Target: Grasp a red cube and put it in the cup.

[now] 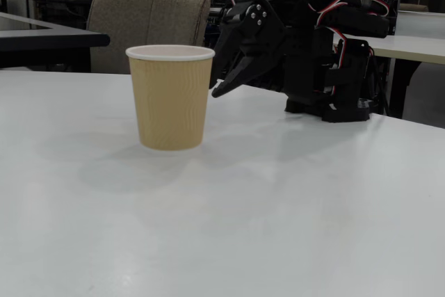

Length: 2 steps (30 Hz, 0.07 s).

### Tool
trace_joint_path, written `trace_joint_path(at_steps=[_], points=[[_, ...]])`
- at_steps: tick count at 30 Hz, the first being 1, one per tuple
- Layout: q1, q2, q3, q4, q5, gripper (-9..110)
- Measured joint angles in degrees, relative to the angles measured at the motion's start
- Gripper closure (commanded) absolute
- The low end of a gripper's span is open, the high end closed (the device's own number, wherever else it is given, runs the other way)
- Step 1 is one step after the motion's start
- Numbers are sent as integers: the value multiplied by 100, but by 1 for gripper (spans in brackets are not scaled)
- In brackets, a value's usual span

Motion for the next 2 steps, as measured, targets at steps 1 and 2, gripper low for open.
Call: trace_joint_path(at_steps=[1,2], points=[[0,0,0,0,0,101],[0,0,0,0,0,101]])
